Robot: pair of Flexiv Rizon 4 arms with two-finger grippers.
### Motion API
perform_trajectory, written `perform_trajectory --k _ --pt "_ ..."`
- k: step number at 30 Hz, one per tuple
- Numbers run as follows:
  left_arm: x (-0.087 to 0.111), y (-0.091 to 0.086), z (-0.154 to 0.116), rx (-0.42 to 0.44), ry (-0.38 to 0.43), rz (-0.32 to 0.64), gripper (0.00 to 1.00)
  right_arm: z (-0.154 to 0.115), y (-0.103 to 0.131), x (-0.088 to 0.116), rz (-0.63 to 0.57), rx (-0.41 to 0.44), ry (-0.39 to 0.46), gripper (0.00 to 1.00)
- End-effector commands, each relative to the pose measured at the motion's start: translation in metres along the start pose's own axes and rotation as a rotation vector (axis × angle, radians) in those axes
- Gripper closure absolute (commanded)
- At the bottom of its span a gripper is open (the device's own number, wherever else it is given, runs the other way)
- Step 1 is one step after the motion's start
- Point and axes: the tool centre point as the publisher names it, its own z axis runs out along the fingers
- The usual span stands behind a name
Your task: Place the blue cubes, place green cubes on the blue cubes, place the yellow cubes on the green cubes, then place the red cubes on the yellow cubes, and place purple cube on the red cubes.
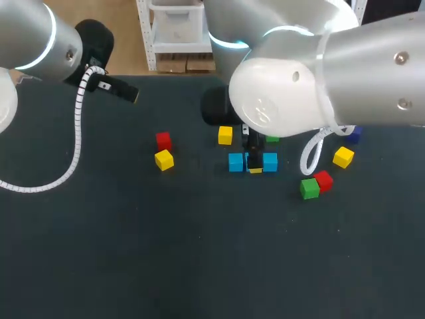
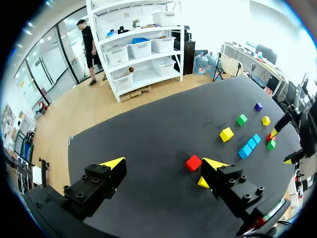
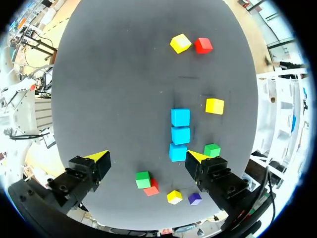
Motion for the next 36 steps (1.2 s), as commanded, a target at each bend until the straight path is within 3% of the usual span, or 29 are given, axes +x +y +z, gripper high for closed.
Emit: perform_trajectory --k 1,6,15,18,34,35,36 --pt "0.0 0.0 0.0 0.0 0.0 0.0 0.0 0.008 0.007 0.021 0.005 0.012 -0.031 0.0" --pt "0.0 0.0 0.0 0.0 0.0 0.0 0.0 0.017 0.012 0.038 -0.027 0.009 -0.071 0.0" --pt "0.0 0.0 0.0 0.0 0.0 0.0 0.0 0.031 0.023 0.059 -0.128 0.078 -0.089 0.0" --pt "0.0 0.0 0.0 0.0 0.0 0.0 0.0 0.034 0.025 0.068 -0.14 0.062 -0.118 0.0" --pt "0.0 0.0 0.0 0.0 0.0 0.0 0.0 0.072 0.031 0.098 -0.184 0.013 -0.078 0.0" --pt "0.0 0.0 0.0 0.0 0.0 0.0 0.0 0.074 0.03 0.099 -0.184 0.017 -0.079 0.03" --pt "0.0 0.0 0.0 0.0 0.0 0.0 0.0 0.076 0.029 0.101 -0.186 0.019 -0.082 0.13"
